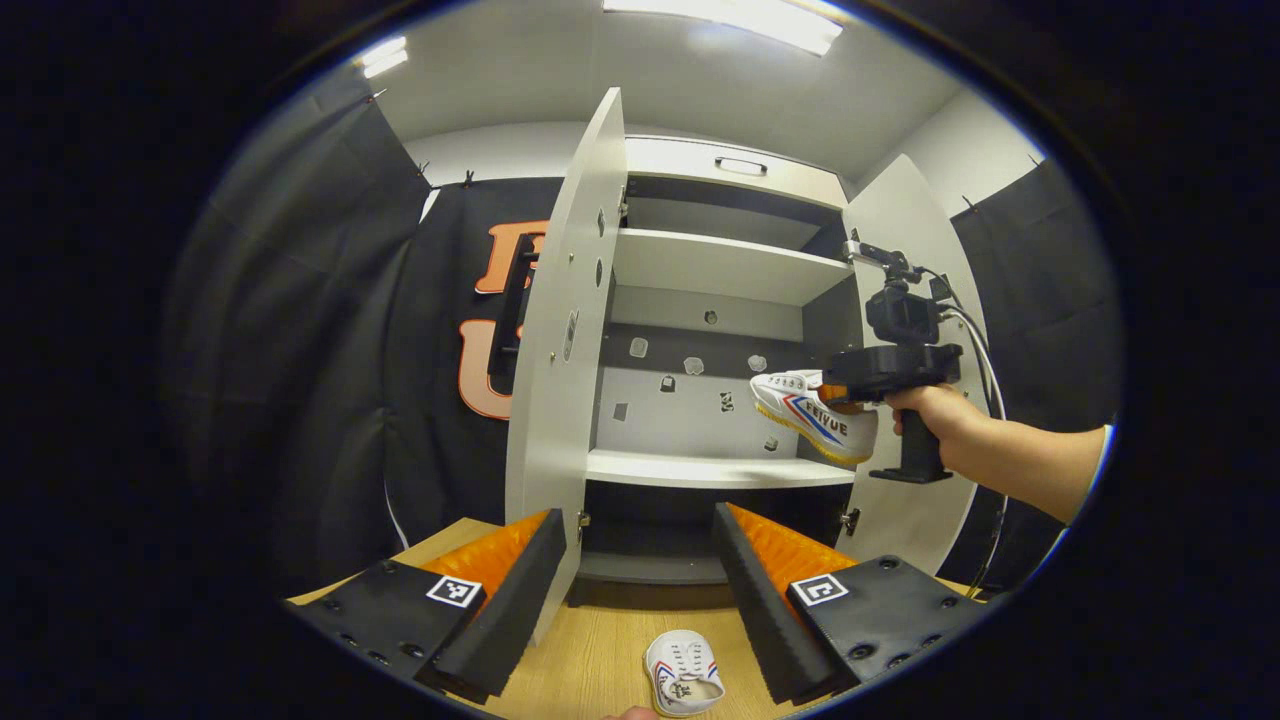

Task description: Grab one shoe with the right hand and put it into the shoe cabinet, grab the other shoe with the left hand and put it into the shoe cabinet; then close the right door with the right hand and the left door with the left hand.

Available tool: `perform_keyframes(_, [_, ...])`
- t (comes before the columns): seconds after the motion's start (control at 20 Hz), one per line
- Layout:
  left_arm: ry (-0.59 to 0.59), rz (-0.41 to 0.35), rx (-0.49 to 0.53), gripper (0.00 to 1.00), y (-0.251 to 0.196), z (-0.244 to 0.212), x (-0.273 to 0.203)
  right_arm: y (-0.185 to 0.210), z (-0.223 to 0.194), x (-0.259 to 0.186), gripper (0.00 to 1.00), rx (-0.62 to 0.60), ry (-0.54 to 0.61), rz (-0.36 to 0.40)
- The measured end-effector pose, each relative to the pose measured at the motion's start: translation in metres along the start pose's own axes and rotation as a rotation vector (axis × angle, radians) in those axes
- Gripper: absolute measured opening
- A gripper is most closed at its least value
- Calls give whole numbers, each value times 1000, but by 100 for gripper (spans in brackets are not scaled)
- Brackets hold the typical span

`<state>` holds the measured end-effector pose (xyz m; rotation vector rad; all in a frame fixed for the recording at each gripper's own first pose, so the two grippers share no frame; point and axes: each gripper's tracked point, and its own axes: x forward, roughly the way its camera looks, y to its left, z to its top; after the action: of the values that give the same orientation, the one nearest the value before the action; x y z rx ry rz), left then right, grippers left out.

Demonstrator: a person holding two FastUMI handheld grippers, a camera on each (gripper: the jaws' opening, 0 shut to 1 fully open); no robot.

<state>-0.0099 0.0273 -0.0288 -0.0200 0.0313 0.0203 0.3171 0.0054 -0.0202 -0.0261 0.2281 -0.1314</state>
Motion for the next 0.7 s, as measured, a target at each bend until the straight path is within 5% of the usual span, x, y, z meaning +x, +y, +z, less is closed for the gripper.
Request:
perform_keyframes(0.4, [14,29,-26,96,11,-4,-2,-17,-48,117,0,-50,177,-137])
perform_keyframes(0.7, [33,69,-21,96,28,-10,1,-31,-78,142,0,19,273,-197])
